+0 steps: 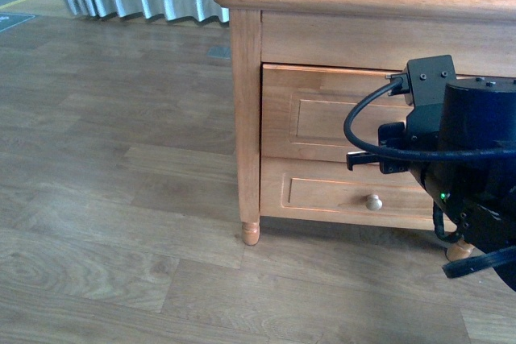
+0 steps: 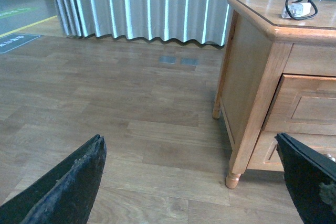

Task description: Put charger into drawer

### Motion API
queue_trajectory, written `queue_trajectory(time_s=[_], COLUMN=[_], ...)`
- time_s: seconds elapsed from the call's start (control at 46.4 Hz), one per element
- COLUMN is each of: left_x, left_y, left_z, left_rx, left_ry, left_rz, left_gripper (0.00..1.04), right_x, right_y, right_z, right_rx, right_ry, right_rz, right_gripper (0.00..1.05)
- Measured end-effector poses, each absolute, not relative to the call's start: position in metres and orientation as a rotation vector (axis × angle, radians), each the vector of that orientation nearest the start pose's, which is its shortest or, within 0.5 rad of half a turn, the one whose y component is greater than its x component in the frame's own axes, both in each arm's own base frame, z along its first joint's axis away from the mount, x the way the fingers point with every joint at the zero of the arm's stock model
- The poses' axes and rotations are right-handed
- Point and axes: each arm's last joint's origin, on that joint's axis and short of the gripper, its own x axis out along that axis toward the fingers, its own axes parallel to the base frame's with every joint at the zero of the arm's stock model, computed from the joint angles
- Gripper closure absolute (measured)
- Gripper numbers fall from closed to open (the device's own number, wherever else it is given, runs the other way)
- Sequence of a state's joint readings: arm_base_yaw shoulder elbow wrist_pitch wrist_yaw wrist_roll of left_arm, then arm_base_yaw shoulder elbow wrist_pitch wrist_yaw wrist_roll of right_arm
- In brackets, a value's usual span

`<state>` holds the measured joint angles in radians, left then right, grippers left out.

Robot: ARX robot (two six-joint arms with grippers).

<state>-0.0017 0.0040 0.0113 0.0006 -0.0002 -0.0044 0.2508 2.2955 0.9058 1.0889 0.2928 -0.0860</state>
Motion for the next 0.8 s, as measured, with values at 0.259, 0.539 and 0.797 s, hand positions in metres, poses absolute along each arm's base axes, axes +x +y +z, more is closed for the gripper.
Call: queue_trajectory(time_s=[0.259, 0.539, 0.797], left_x=[0.097, 0.097, 0.097], left_y=[0.0, 0.0, 0.0], left_z=[0.167, 0.167, 0.167], left_rx=[-0.004, -0.004, -0.004], left_ry=[-0.008, -0.008, -0.008], left_rz=[-0.002, -0.002, -0.002], left_gripper=[0.06, 0.06, 0.06], right_x=[0.352, 0.317, 0.288], right_y=[0.08, 0.062, 0.041], right_z=[0.043, 0.046, 0.049], right_rx=[-0.14, -0.099, -0.066], right_ry=[0.319, 0.36, 0.406], right_rz=[0.006, 0.083, 0.172], right_gripper=[0.81, 0.82, 0.82])
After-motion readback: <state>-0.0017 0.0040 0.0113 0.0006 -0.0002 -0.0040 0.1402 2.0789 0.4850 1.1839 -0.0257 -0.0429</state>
